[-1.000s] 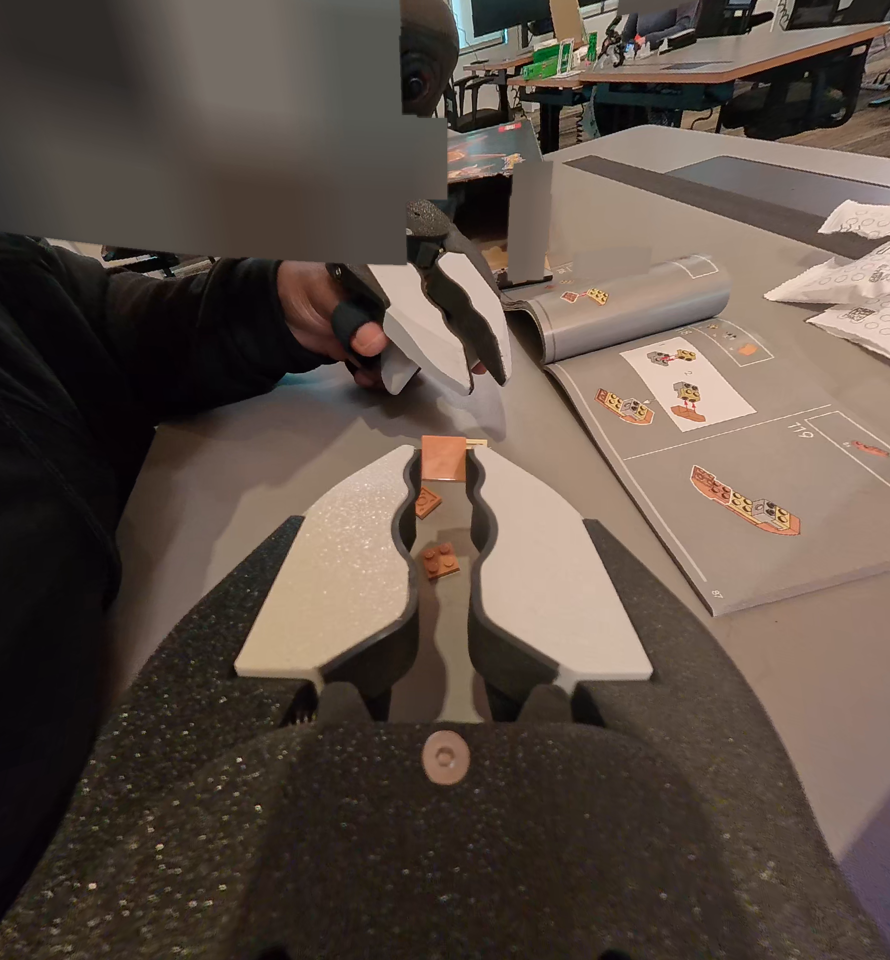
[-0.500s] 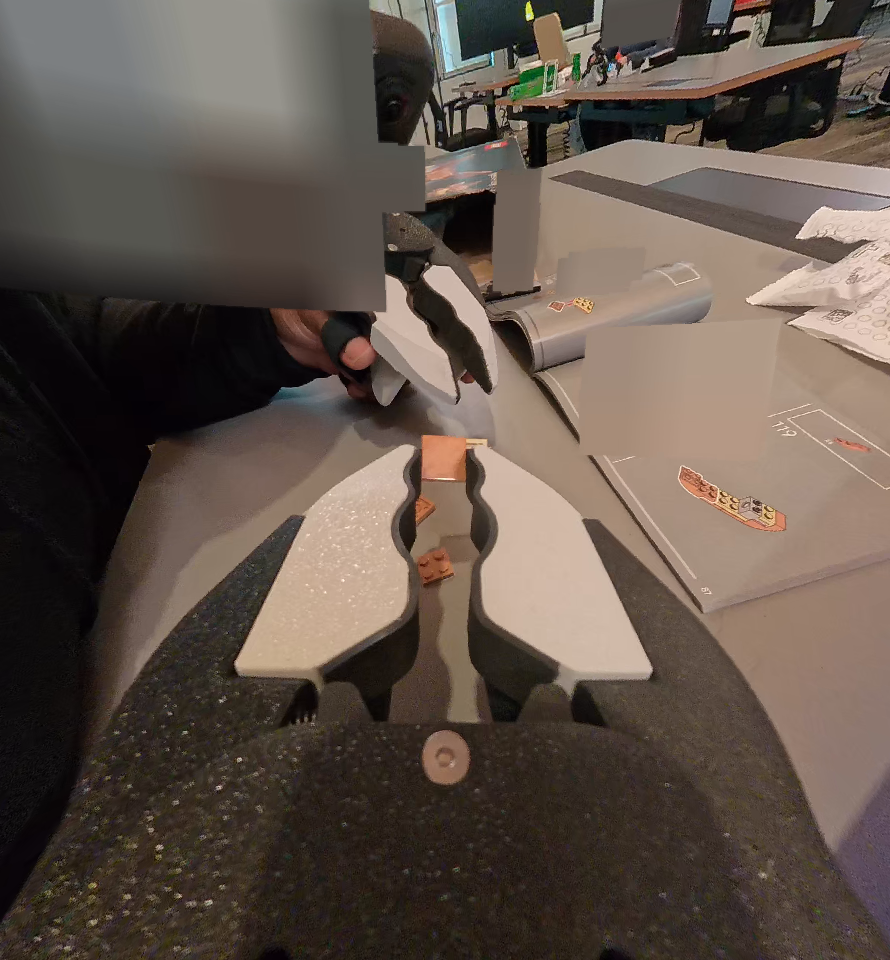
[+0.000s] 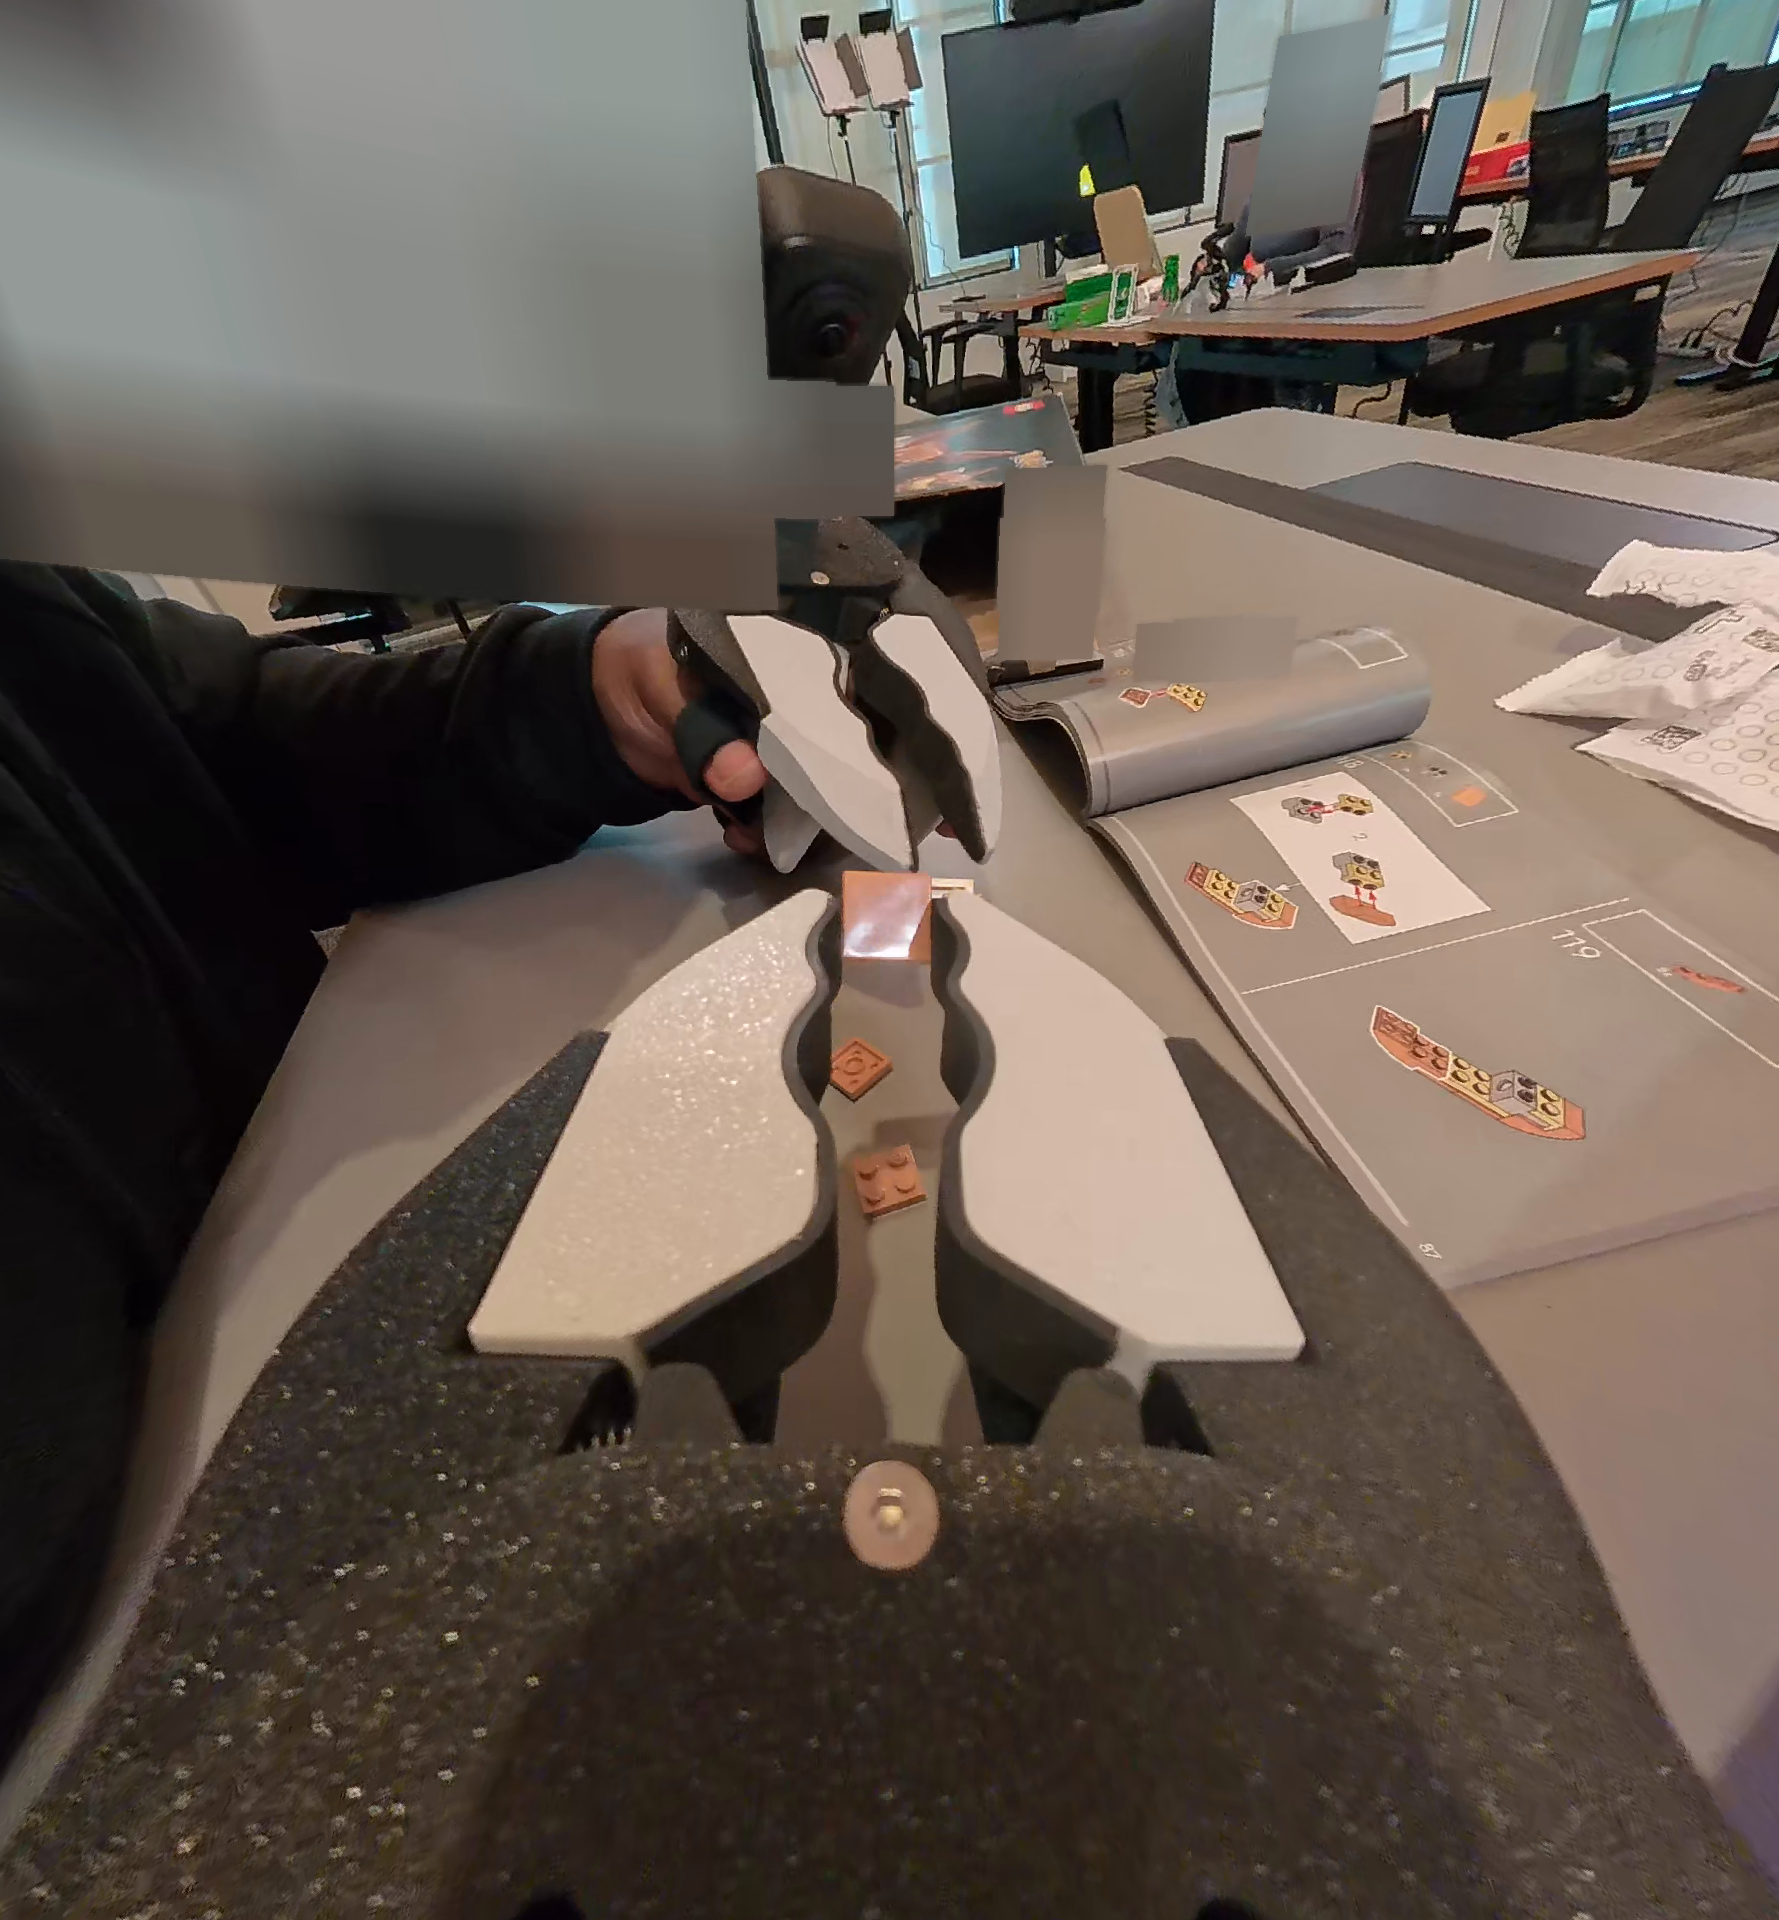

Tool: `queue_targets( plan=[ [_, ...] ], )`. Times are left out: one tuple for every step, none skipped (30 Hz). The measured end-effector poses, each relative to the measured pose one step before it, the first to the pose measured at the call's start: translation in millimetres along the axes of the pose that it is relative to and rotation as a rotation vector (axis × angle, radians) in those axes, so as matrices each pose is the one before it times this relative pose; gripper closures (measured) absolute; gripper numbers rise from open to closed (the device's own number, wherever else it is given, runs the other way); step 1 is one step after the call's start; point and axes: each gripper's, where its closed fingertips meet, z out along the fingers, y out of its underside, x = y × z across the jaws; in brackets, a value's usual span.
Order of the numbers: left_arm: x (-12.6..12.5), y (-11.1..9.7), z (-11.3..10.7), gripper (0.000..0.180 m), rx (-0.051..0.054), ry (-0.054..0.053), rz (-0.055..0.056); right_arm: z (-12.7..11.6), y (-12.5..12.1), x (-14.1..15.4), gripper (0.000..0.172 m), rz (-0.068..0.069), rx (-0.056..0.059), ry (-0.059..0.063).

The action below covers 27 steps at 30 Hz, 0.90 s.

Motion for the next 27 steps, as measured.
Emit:
queue_targets(
  plan=[
    [1.21, 0.19, 0.35, 0.162, -0.0020, 0.0047, 0.0061, 0.15, 0.22, 0.05, 0.156, -0.0004, -0.0011, 0.0003],
    [1.25, 0.21, 0.38, 0.162, -0.0020, 0.0045, 0.0066, 0.15, 0.19, 0.16, 0.156, -0.0002, -0.0018, 0.0009],
    [1.50, 0.42, 0.50, 0.162, -0.0030, 0.0058, 0.0074, 0.34, 0.37, 0.04, 0.156, -0.0003, -0.0033, 0.0007],
    [1.78, 0.42, 0.51, 0.162, -0.0041, 0.0077, 0.0082, 0.57, 0.55, -0.08, 0.156, -0.0010, -0.0051, -0.0003],
    [1.86, 0.56, 0.67, 0.162, -0.0046, 0.0076, 0.0088, 0.60, 0.89, -0.13, 0.156, -0.0005, -0.0070, 0.0004],
    [1.85, 0.29, 0.46, 0.162, -0.0030, 0.0070, 0.0094, 0.97, 1.12, -0.14, 0.156, 0.0015, -0.0095, 0.0010],
    [2.16, -0.24, 0.54, 0.162, 0.0005, 0.0078, 0.0105, 0.98, 1.45, -0.04, 0.156, 0.0004, -0.0111, 0.0037],
    [2.40, -0.52, 0.53, 0.162, 0.0027, 0.0088, 0.0113, 1.00, 1.11, -0.11, 0.156, -0.0069, -0.0098, 0.0061],
    [2.59, -0.75, 0.47, 0.162, 0.0038, 0.0098, 0.0097, 0.93, 1.10, -0.52, 0.156, -0.0157, -0.0092, 0.0064],
    [2.84, -0.89, 0.55, 0.162, 0.0057, 0.0126, 0.0053, 1.06, 1.14, -0.46, 0.156, -0.0232, -0.0110, 0.0098],
    [2.86, -0.93, 0.62, 0.162, 0.0060, 0.0142, -0.0013, 1.07, 1.52, -0.34, 0.156, -0.0301, -0.0136, 0.0133],
    [2.65, -0.62, 0.61, 0.162, 0.0050, 0.0147, -0.0089, 1.29, 1.57, -0.51, 0.156, -0.0353, -0.0147, 0.0143],
    [2.05, 0.19, 0.75, 0.162, 0.0006, 0.0146, -0.0162, 1.54, 1.46, -0.81, 0.156, -0.0377, -0.0142, 0.0144],
    [2.18, 0.57, 0.86, 0.162, -0.0022, 0.0168, -0.0211, 1.60, 1.26, -0.97, 0.156, -0.0375, -0.0130, 0.0145],
    [2.40, 0.72, 0.89, 0.162, -0.0019, 0.0203, -0.0253, 1.79, 1.18, -1.22, 0.156, -0.0374, -0.0124, 0.0139],
    [2.37, 0.64, 0.91, 0.162, -0.0014, 0.0207, -0.0298, 1.81, 0.88, -1.22, 0.156, -0.0387, -0.0114, 0.0156],
    [1.97, 0.54, 1.06, 0.162, 0.0006, 0.0180, -0.0327, 1.66, 0.74, -1.17, 0.156, -0.0407, -0.0109, 0.0174],
    [1.62, -0.37, 0.91, 0.162, 0.0065, 0.0162, -0.0323, 1.45, 0.70, -1.40, 0.156, -0.0425, -0.0113, 0.0161],
    [1.79, -1.15, 0.72, 0.162, 0.0117, 0.0161, -0.0313, 1.22, 0.58, -1.17, 0.156, -0.0437, -0.0107, 0.0170],
    [1.73, -1.69, 0.61, 0.162, 0.0162, 0.0171, -0.0317, 0.86, 0.49, -0.54, 0.156, -0.0446, -0.0101, 0.0213],
    [1.92, -1.87, 0.54, 0.162, 0.0172, 0.0179, -0.0326, 0.56, 0.53, 0.23, 0.156, -0.0444, -0.0102, 0.0252],
    [1.76, -1.60, 0.64, 0.161, 0.0156, 0.0167, -0.0303, 0.34, 0.38, 0.27, 0.156, -0.0431, -0.0098, 0.0231],
    [1.03, -0.86, 0.78, 0.162, 0.0105, 0.0114, -0.0264, 0.22, 0.08, -0.29, 0.156, -0.0389, -0.0069, 0.0172],
    [0.17, -0.11, 0.90, 0.162, 0.0049, 0.0046, -0.0212, 0.21, -0.23, -1.00, 0.156, -0.0318, -0.0046, 0.0099],
    [-0.79, 0.45, 0.97, 0.162, 0.0010, -0.0042, -0.0165, 0.09, -0.60, -0.91, 0.156, -0.0230, -0.0018, 0.0081],
    [-1.74, 1.07, 1.12, 0.161, -0.0036, -0.0117, -0.0121, 0.05, -0.98, -0.46, 0.156, -0.0151, 0.0011, 0.0077],
    [-1.41, 1.26, 1.08, 0.161, -0.0052, -0.0115, -0.0089, -0.06, -0.98, -0.43, 0.156, -0.0088, 0.0022, 0.0050]
  ],
)
